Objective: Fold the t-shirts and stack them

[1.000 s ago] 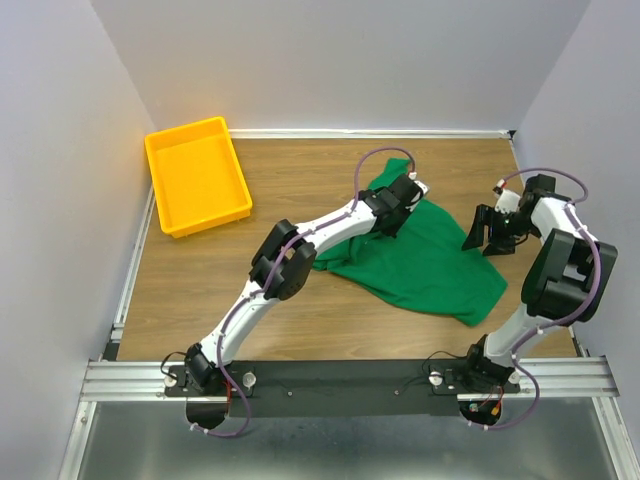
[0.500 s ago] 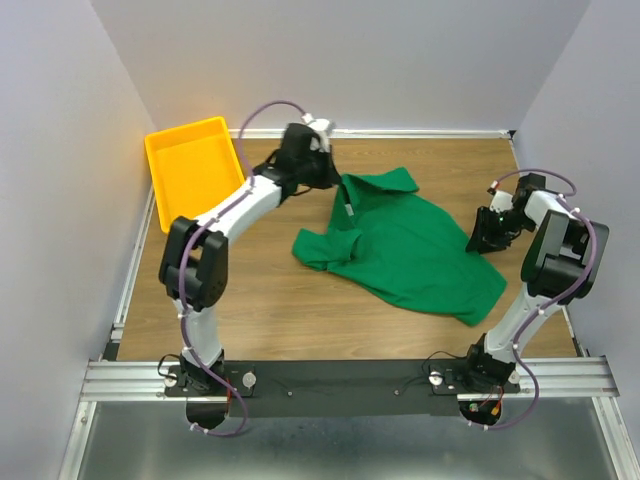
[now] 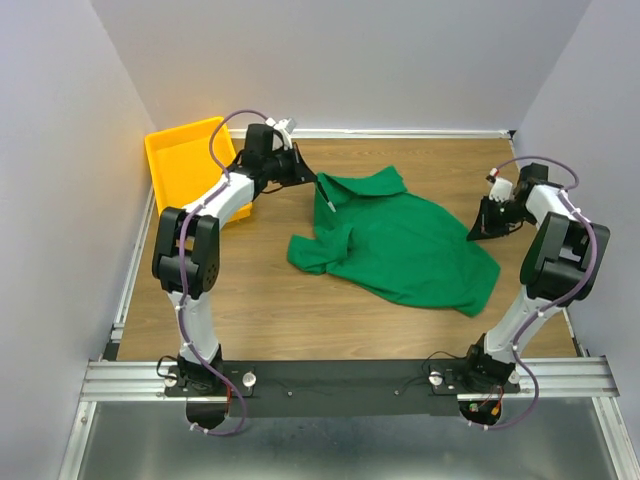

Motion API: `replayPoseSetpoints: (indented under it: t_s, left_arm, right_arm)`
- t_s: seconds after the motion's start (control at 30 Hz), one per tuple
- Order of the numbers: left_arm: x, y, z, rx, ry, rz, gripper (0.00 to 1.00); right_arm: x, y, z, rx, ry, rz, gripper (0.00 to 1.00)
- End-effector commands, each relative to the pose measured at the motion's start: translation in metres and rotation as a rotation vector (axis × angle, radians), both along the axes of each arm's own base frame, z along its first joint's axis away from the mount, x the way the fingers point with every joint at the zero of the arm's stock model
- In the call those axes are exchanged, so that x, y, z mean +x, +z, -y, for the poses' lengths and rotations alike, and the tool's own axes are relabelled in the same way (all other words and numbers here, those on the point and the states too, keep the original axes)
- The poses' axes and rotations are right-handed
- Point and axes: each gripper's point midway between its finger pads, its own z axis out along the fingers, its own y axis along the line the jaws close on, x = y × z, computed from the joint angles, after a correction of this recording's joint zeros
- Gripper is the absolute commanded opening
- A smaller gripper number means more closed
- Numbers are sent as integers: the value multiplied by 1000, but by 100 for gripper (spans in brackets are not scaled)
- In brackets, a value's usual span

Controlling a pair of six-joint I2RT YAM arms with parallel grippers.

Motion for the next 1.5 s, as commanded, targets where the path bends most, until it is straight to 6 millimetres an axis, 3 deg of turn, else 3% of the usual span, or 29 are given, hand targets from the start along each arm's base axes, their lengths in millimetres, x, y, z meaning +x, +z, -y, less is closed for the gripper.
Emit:
replayPoseSetpoints:
  t_s: [0.0, 0.13, 0.23, 0.27, 0.3, 0.33, 0.4, 0.43, 0.47, 0.57, 0.7, 0.8, 0.87, 1.0, 1.17, 1.27, 1.47]
  left_arm:
    - [11, 21, -1, -64, -27, 40, 0]
    - [13, 24, -1, -75, -34, 42, 0]
    - [13, 26, -1, -85, -36, 44, 0]
    - [12, 26, -1, -90, -35, 43, 0]
    - [11, 27, -1, -92, -36, 43, 0]
    - [11, 27, -2, -94, -34, 45, 0]
    - [9, 29, -2, -99, -37, 44, 0]
    - [8, 28, -3, -99, -36, 41, 0]
    - [8, 28, -4, -98, -35, 44, 0]
    - [4, 28, -8, -98, -34, 44, 0]
    - [-1, 27, -11, -94, -37, 42, 0]
    - [-4, 26, -12, -93, -41, 42, 0]
    - [-6, 25, -12, -92, -43, 41, 0]
    - [-9, 27, -13, -94, -48, 44, 0]
    - [-12, 27, -15, -93, -47, 42, 0]
    - [-14, 25, -15, -95, -50, 35, 0]
    - [-16, 25, -16, -97, -48, 30, 0]
  right_arm:
    - [16, 49, -14, 32, 95, 161, 0]
    - [13, 76, -43, 49, 244, 242, 1]
    - [-11, 97, -107, 49, 500, 307, 1]
    - [-30, 108, -150, 50, 646, 335, 0]
    - [-45, 107, -171, 47, 733, 336, 1]
    - [-81, 96, -206, 66, 876, 283, 1]
    - [-121, 81, -224, 57, 994, 218, 6]
    - [-141, 76, -235, 59, 1063, 186, 14]
    - [-147, 72, -233, 57, 1066, 168, 31]
    - [-144, 66, -220, -23, 1036, 153, 49]
    - [-113, 80, -214, -37, 874, 189, 50]
    - [-78, 77, -202, -47, 709, 174, 51]
    - [-60, 60, -197, -54, 650, 132, 51]
    - [-51, 44, -212, 21, 679, 83, 54]
    - [-59, 52, -253, 135, 850, 119, 55]
    - [-65, 45, -270, 156, 934, 111, 56]
    - [-52, 16, -267, 63, 967, 72, 57]
